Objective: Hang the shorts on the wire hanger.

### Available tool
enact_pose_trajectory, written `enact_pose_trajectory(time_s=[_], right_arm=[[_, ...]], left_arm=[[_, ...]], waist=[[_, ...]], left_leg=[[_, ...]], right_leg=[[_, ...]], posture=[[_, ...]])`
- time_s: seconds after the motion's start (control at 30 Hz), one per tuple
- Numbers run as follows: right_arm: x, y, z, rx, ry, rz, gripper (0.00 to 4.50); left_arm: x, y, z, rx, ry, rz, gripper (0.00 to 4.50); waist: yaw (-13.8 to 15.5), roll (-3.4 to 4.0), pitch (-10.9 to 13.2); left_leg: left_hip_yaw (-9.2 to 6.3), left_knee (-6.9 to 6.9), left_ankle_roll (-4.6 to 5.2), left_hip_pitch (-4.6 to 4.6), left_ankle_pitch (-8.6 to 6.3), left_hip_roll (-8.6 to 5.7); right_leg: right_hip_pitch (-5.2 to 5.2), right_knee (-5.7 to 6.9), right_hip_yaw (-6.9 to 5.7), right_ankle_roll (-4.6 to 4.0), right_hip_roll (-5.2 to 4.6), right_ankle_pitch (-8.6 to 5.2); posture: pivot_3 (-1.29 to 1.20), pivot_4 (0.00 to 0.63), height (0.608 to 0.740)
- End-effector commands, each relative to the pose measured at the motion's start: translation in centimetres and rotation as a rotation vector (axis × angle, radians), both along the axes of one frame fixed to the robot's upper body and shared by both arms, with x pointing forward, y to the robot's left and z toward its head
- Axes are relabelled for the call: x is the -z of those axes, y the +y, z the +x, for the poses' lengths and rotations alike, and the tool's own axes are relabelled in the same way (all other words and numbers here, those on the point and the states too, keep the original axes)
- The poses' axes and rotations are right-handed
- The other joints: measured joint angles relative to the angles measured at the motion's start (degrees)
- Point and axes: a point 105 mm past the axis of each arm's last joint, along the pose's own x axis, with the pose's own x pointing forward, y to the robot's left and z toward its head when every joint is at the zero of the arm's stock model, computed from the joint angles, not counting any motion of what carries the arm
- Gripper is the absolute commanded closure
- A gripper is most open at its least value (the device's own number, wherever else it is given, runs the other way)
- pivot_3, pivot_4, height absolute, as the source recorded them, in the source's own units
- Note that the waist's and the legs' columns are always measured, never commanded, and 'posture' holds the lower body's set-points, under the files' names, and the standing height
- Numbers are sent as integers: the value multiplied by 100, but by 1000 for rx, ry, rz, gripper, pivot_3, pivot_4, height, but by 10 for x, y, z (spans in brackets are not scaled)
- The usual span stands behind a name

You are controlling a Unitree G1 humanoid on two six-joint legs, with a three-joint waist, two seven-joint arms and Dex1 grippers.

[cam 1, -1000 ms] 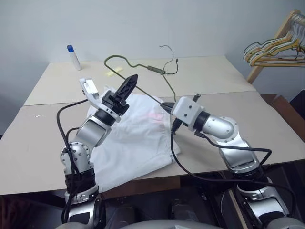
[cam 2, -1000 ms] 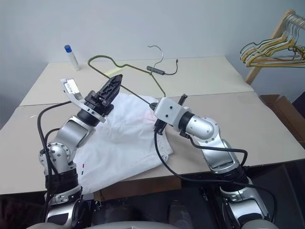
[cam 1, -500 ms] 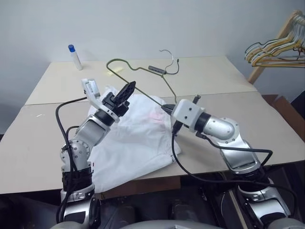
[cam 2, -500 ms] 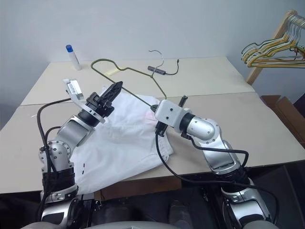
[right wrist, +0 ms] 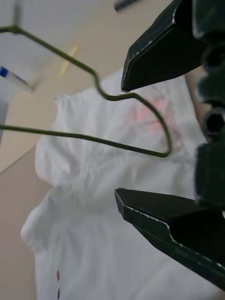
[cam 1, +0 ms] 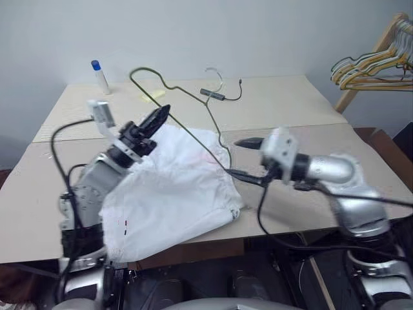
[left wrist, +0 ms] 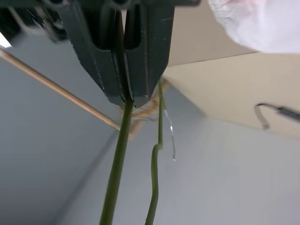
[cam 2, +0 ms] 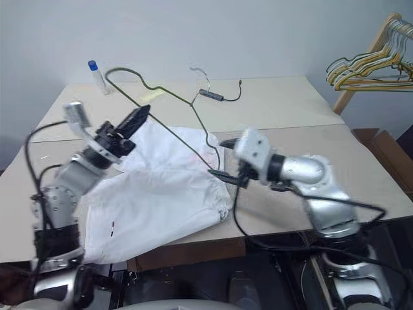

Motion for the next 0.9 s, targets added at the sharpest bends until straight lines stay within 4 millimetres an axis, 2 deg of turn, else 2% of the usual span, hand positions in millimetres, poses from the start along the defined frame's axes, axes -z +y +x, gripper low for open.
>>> enact_pose_trajectory(time_s=[0.03, 0.13, 0.23, 0.3, 0.5, 0.9], right_arm=[[-25, -15, -9, -122, 275, 169, 597], [-29, -21, -18, -251, 515, 228, 597], [-27, -17, -23, -324, 652, 243, 597], [-20, -8, -23, -345, 695, 230, 597], [-14, 15, -17, -354, 713, 252, 597], [-21, 33, -16, -369, 717, 275, 597]], left_arm=[[-28, 7, -27, 227, -156, -23, 4500], [-40, 15, -37, 335, -223, -37, 4500], [-47, 19, -37, 376, -260, -65, 4500], [-52, 18, -38, 396, -289, -86, 4500], [-56, 18, -34, 393, -287, -156, 4500], [-51, 14, -32, 381, -281, -146, 4500]], waist=[[-11, 0, 1], [-19, 1, 1], [-7, 0, 1], [-6, 0, 1], [-8, -1, 1], [5, -1, 1]], left_leg=[[2, 0, 0, 1, 0, 2], [4, 0, 1, 7, 0, 8], [2, 0, 2, 2, -1, 11], [3, 0, 2, -2, -1, 11], [2, 0, 2, -7, -1, 11], [3, 0, 2, -9, -1, 11]], right_leg=[[1, -1, 0, -1, 2, 0], [5, -4, -1, -4, 7, -2], [4, -8, -4, -4, 9, -3], [1, -7, -3, -2, 9, -2], [-7, -1, 2, -1, 8, -1], [-9, 1, 2, -1, 8, -1]], posture=[[21, 0, 740], [10, 0, 740], [9, 0, 740], [9, 0, 740], [16, 0, 740], [18, 0, 740]])
